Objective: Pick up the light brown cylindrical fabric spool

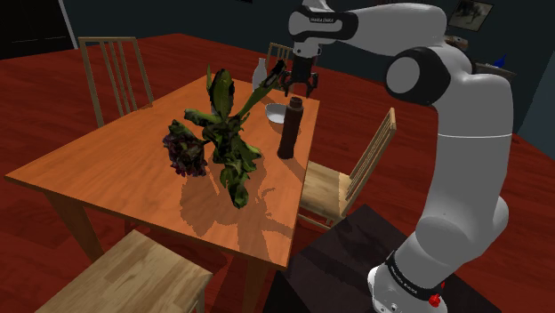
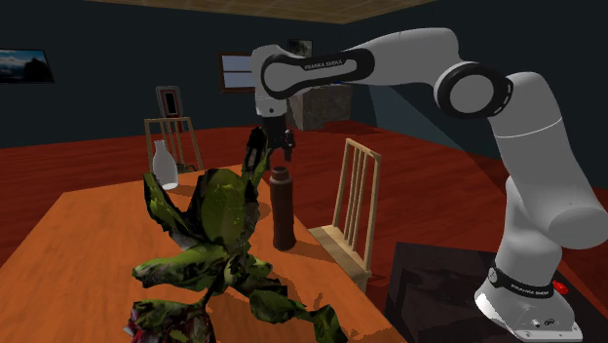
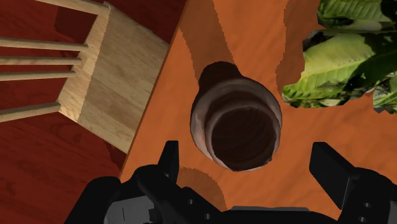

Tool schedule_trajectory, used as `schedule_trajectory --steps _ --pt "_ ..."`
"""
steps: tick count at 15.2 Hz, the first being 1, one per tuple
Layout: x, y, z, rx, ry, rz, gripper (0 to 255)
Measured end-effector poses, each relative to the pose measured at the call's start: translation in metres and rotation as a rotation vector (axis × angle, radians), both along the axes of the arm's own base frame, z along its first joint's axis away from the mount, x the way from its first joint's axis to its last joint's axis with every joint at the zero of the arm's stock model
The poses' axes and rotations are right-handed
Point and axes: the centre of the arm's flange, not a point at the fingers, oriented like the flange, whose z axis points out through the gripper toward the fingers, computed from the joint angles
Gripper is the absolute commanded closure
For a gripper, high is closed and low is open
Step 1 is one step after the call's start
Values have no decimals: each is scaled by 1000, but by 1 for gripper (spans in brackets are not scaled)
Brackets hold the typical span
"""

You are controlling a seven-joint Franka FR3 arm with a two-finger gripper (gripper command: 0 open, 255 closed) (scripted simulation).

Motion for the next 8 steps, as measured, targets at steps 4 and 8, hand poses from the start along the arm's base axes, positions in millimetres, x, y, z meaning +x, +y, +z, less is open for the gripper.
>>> schedule_trajectory --steps 4,8 --pt "2 -1 -19 0 0 -1 0" --pt "1 -1 -22 0 -2 -1 255"
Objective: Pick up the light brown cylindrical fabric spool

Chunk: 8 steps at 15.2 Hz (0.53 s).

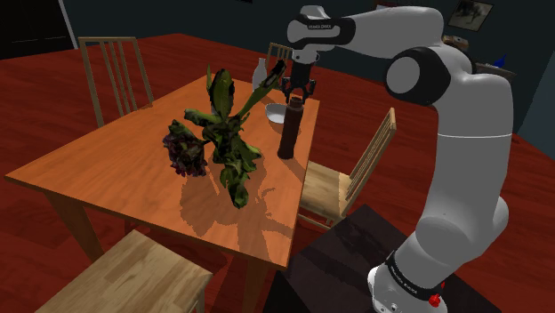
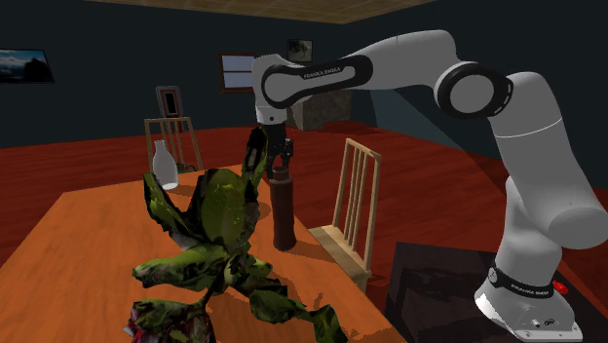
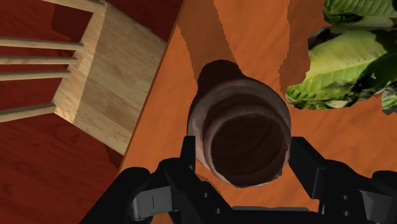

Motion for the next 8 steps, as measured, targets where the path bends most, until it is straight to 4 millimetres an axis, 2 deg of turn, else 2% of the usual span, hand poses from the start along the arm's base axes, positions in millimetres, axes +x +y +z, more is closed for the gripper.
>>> schedule_trajectory --steps 8 --pt "0 0 1 0 2 0 255"
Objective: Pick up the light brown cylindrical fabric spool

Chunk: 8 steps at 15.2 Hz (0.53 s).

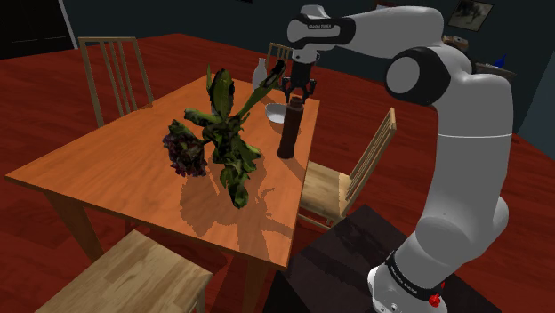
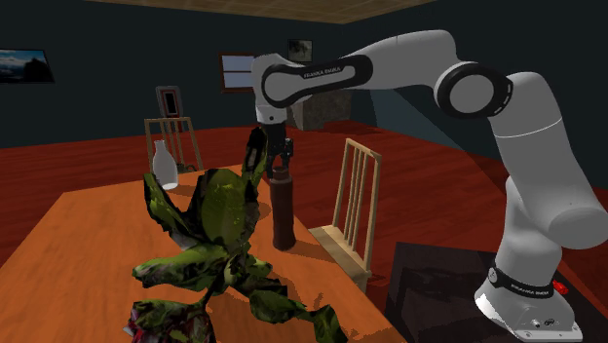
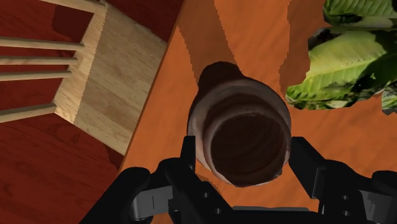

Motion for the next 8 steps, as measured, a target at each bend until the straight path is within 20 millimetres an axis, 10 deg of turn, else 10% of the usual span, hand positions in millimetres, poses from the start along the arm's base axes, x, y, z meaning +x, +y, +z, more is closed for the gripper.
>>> schedule_trajectory --steps 8 --pt "1 -1 38 0 1 0 255"
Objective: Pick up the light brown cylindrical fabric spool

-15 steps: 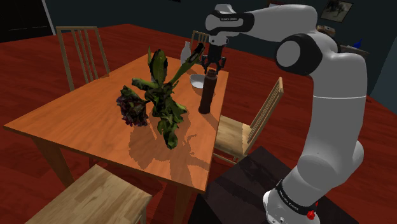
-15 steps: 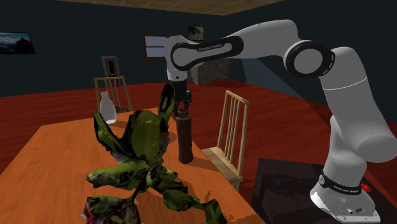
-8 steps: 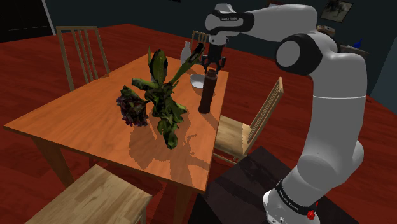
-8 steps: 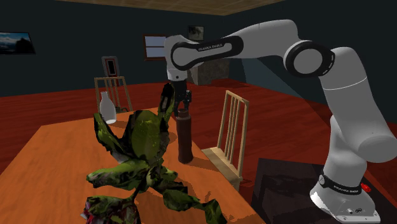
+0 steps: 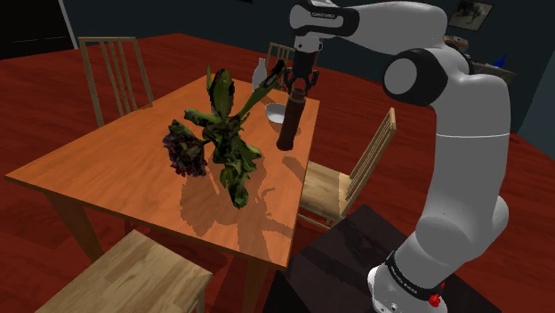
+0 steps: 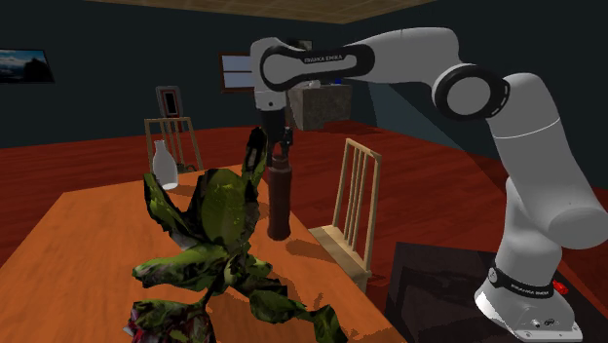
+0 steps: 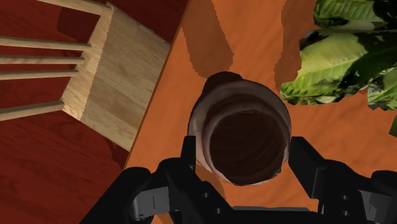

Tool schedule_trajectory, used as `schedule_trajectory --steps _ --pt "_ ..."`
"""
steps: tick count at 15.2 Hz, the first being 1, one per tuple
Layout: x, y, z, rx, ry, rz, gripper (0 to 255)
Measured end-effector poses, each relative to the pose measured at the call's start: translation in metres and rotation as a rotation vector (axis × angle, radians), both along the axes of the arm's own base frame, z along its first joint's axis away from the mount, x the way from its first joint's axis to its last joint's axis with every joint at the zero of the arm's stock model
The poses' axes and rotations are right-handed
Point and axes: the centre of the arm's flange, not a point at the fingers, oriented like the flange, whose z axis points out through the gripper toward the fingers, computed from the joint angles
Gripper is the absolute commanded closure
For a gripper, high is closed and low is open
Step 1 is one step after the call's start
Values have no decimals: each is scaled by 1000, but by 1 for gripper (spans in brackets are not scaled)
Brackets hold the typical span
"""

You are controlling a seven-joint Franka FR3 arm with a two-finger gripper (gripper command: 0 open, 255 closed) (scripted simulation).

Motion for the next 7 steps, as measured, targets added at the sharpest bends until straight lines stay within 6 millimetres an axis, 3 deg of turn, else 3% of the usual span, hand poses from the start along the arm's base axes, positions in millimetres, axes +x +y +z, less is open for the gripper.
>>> schedule_trajectory --steps 7 --pt "0 2 35 0 0 0 255"
